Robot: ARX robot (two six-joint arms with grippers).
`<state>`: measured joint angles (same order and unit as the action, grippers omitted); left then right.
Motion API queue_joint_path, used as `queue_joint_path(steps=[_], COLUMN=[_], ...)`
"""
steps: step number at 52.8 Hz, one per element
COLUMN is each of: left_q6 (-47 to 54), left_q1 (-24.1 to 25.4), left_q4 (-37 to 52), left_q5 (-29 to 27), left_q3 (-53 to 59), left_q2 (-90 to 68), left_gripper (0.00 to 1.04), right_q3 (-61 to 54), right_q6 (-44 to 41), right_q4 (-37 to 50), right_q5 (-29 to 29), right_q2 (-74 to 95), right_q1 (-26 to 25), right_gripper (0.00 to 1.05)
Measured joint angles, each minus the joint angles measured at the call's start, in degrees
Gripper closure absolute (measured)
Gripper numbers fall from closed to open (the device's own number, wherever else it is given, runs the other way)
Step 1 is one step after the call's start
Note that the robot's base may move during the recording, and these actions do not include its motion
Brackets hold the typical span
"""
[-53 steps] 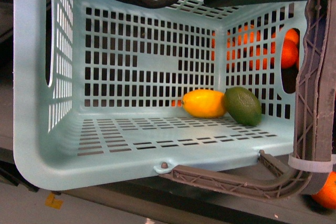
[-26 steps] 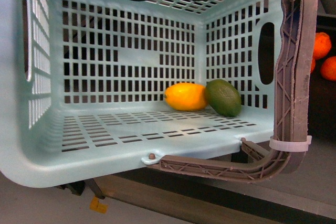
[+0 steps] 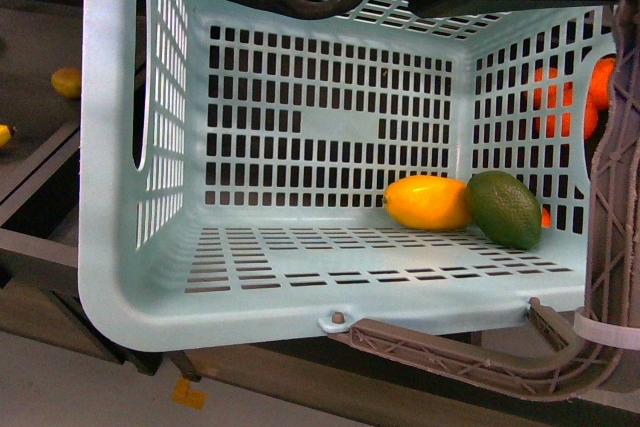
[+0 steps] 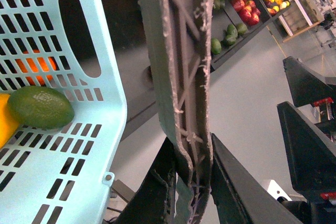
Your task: Pick mango and avocado into basket
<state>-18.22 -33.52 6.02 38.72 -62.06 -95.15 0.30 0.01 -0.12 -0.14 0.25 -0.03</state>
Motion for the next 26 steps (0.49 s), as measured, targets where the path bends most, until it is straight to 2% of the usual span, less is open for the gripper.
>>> queue_joint_path(steps=[26], left_q6=[0.0], left_q1=[0.3], left_q4=[0.0], left_q5=[-1.1], left_q3=[0.0], left_q2=[0.0], left_gripper=[0.91], right_q3=[0.0], right_q6=[0.0], right_q4=[0.0], right_q5=[0.0], right_q2=[0.0], right_q1=[0.0], right_gripper=[0.08])
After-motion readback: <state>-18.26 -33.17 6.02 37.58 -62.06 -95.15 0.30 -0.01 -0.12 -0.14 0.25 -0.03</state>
